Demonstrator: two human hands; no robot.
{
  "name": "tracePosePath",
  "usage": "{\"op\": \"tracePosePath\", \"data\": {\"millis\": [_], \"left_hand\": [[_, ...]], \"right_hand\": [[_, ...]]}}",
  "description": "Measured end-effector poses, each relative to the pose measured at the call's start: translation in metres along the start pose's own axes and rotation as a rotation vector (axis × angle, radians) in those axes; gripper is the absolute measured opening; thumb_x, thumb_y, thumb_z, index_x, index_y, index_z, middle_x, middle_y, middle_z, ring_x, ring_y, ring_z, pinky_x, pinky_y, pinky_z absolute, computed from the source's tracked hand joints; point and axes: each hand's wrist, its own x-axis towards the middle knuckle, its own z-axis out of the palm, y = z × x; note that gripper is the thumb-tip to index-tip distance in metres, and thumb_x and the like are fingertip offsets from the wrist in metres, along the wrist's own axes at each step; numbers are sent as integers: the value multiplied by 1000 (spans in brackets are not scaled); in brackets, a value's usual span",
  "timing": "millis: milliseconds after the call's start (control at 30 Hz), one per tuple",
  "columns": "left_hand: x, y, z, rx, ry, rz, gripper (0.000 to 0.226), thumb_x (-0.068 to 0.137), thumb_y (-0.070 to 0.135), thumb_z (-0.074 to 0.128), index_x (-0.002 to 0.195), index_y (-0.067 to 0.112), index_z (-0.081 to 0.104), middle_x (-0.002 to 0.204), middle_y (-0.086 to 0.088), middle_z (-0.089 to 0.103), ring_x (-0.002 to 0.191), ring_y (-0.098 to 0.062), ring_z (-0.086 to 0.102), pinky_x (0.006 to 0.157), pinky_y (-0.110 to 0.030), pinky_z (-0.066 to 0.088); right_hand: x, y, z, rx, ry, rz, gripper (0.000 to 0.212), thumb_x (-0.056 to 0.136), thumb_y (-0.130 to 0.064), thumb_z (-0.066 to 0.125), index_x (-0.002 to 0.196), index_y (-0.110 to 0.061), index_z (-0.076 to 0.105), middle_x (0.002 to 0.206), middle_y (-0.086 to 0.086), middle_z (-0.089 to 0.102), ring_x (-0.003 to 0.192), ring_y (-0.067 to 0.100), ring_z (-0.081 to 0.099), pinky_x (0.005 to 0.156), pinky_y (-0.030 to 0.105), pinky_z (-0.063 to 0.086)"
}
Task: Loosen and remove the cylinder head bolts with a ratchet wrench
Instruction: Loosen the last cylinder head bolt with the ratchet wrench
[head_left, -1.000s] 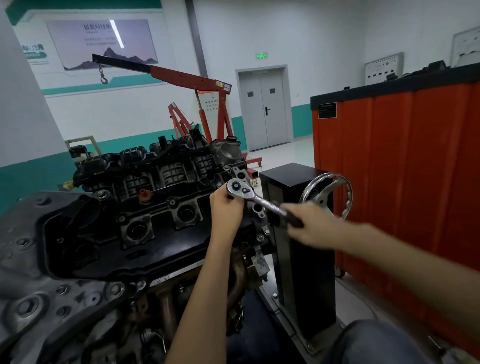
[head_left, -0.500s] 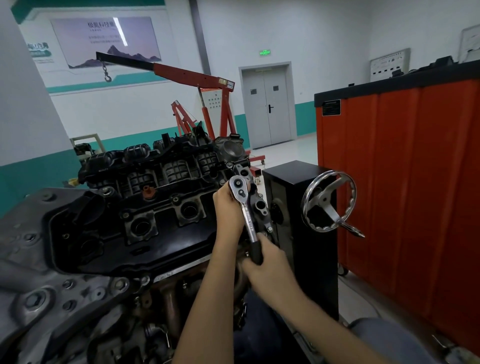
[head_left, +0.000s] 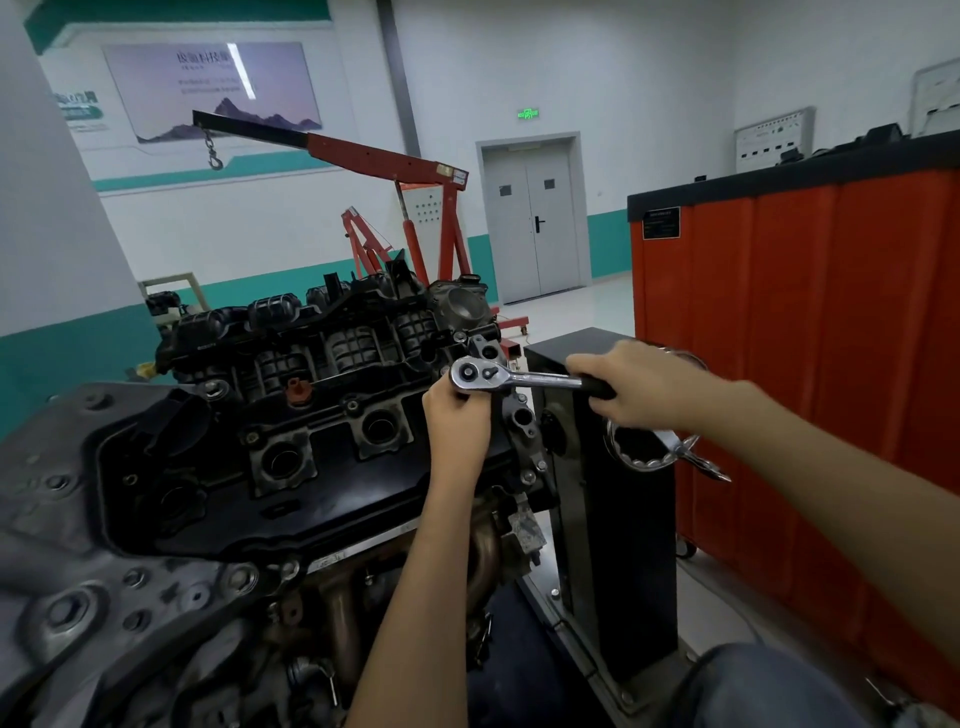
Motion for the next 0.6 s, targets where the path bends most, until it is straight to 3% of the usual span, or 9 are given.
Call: {"op": "tracePosePath", "data": {"millis": [67,200,300,367,467,600], "left_hand": [[0,-3,2,-1,3,-11,21,88,-1,53,71,6,63,62,8,56,58,0,44,56,-17,36],[1,-4,4,-29,-28,16,43,84,8,60,50,33,54,48,18,47,51,4,37,52,-16,33],[3,-4,4,-46,-25,-1,56,90,7,64,45,38,51,45,20,42,52,3,34,57,-18,32],[3,-4,2,-84,-18,-17,51,90,11,64,47,35,54,47,19,48,55,0,41,61,-24,36],[2,-1,-1,-29,-73,12,50,90,8,62,48,36,54,48,21,49,51,6,43,56,-11,36],[0,5,0,65,-104,53,45,85,0,54,54,32,57,51,18,53,52,4,41,51,-10,33]], "right_hand": [[-22,-17,24,214,31,123,14,86,-12,59,88,-22,48,66,-6,50,53,6,50,47,15,33],[-52,-93,80,828,143,321,12,82,-6,58,86,-15,50,68,10,53,54,16,49,48,33,41],[-40,-144,101,1063,234,390,18,82,-6,53,81,-23,47,68,8,50,49,8,45,46,22,39],[-38,-143,103,1051,219,388,18,82,-7,52,83,-24,47,69,7,50,49,9,44,45,20,37],[-46,-93,84,824,111,310,17,82,-5,56,94,-17,54,71,11,55,55,14,49,49,28,41],[-28,-10,22,335,-87,90,24,87,-7,59,89,-29,49,68,-6,54,51,1,52,43,10,38]]}}
